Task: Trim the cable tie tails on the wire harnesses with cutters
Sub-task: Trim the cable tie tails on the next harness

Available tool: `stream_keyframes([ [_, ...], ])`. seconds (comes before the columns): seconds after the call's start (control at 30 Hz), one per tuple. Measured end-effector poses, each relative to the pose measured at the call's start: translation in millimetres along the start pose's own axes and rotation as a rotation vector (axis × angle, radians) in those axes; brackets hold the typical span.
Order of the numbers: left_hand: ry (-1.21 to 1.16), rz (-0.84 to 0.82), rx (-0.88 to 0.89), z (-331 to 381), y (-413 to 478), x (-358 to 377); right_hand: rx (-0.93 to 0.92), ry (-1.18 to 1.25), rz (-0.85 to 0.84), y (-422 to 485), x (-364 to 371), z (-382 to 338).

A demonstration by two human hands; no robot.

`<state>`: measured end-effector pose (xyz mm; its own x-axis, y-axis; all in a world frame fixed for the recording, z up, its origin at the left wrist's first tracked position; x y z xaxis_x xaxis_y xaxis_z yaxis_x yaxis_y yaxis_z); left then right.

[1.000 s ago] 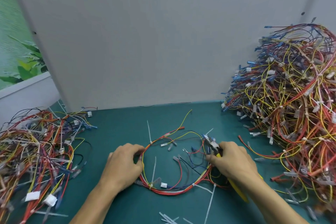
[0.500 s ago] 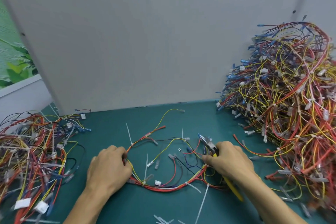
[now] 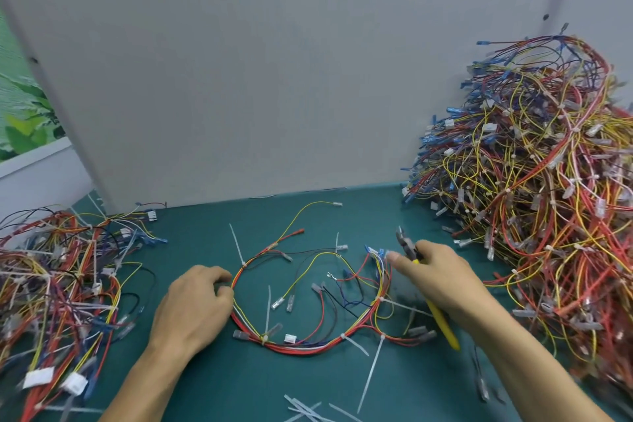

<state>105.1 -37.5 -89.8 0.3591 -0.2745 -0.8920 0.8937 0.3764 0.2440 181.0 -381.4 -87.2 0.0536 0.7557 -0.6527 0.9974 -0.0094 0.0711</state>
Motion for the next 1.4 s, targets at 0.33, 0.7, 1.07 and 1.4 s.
stream_keyframes([
  [0.33, -0.123, 0.385, 0.434, 65, -28, -37, -0.127, 0.027, -0.053, -2, -3, -10],
  [0.7, -0.299, 0.241, 0.813, 150, -67, -32, 0.021, -0.138, 0.028, -8, -7, -4],
  [1.07, 0.088, -0.141, 0.762, 209, -67, 53, 0.076, -0.105, -0.096, -10, 1, -3],
  [1.4, 0.213, -0.035, 0.707, 205, -68, 62, -0.055, -0.191, 0.004, -7, -5, -11],
])
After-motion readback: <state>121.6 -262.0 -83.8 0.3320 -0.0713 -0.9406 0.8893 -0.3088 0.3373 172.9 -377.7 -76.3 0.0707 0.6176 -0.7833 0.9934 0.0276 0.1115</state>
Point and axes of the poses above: each hand's wrist, its own y-axis towards the middle knuckle, its own x-axis out of the palm, z = x × y, the point moved 9 cm from there along y, towards the middle knuckle, and after that the axes turned 5 degrees about y, right-handed, at the moved point
